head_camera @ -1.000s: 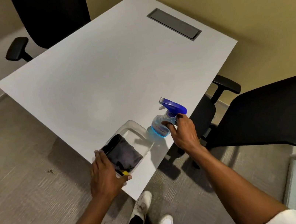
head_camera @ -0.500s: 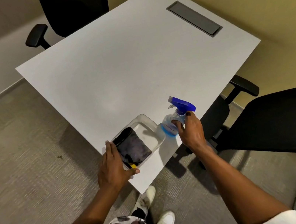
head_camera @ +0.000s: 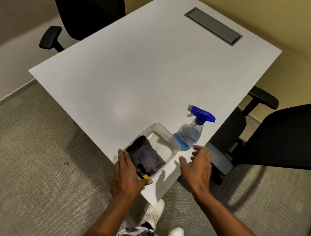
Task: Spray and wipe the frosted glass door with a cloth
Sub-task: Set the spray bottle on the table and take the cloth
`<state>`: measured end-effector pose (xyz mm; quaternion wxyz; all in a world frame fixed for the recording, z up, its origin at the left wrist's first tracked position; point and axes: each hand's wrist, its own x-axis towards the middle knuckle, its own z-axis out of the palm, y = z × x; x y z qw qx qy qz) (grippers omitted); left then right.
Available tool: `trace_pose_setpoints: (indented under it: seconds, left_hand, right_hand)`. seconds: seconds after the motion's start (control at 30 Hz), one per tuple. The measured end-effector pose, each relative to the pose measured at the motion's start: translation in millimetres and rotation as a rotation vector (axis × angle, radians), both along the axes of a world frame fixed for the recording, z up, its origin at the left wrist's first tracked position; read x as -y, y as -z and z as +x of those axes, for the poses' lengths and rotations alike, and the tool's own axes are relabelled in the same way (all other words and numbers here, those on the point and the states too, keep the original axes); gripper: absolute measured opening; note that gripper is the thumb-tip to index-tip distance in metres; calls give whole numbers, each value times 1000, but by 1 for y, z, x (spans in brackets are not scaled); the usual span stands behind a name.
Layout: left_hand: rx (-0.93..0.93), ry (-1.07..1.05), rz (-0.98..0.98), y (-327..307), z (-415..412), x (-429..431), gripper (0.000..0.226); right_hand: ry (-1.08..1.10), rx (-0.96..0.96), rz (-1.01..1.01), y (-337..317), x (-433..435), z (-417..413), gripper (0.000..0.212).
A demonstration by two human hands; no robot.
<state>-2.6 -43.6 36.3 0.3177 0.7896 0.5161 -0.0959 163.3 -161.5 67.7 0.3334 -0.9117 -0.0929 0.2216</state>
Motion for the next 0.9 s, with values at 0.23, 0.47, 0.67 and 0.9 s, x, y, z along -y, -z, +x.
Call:
trace_pose_setpoints:
  seconds: [0.23, 0.47, 0.67, 0.9]
  left_hand:
    - [-10, -5, -6, -2, 1, 1, 153]
    - [-11, -5, -14, -3, 2, -1, 156]
    - [-9, -21, -9, 0, 2, 0, 158]
    - [-38, -5, -19, -1, 3, 1, 158]
  right_hand:
    - [-559, 120, -9, 12, -41, -22, 38]
    - [-918, 131, -375, 27, -70, -18, 50]
    - [-990, 162, -534, 39, -74, -18, 68]
    - [-680, 23, -188, 42, -68, -15, 50]
